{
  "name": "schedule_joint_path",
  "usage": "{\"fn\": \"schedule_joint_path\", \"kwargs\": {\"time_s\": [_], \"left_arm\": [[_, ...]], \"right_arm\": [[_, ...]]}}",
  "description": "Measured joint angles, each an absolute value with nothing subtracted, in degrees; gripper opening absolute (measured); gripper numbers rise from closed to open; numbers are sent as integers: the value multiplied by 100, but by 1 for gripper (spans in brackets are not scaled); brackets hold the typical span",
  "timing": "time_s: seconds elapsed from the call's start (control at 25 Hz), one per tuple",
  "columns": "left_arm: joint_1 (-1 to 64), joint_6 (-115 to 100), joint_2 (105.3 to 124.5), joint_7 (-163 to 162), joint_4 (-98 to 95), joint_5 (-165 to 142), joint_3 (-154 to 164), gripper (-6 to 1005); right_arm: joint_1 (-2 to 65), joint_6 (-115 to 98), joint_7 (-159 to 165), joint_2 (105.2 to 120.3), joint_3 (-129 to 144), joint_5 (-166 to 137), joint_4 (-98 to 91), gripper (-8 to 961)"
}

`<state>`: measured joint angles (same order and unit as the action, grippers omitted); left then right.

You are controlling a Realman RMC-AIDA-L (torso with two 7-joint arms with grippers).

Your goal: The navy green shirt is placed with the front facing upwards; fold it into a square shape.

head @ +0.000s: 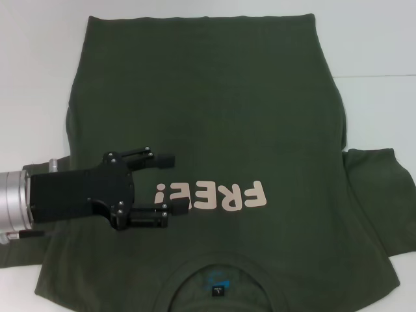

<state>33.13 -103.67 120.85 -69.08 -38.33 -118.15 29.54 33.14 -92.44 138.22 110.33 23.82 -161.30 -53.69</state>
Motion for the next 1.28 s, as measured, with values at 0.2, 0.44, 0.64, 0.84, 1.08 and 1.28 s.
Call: {"fn": "schedule_joint_path", "kwargs": {"time_s": [0.2, 0.44, 0.64, 0.84, 1.08, 1.28], "left_arm": [[3301, -10357, 12085, -6901, -3824, -11812, 2953, 861], [3275, -10342, 12085, -6894, -3823, -11812, 2953, 861], [3261, -10327, 12085, -6887, -3822, -11812, 2953, 861], [3261, -10324, 12089, -6876, -3786, -11812, 2953, 861], [3250, -10356, 12081, -6826, -3770, -11812, 2942, 862], [3250, -10366, 12082, -6822, -3770, -11812, 2934, 862]], "right_arm": [[3356, -9206, 13822, 11033, 2386, -16103, -5246, 899], [3383, -9203, 13824, 11035, 2429, -16101, -5146, 898], [3391, -9190, 13825, 11038, 2433, -16115, -5143, 898], [3393, -9153, 13825, 11053, 2484, -16134, -5128, 898], [3393, -9063, 13825, 11043, 2536, -16153, -4963, 899], [3392, -8987, 13825, 11039, 2612, -16178, -4921, 899]]}}
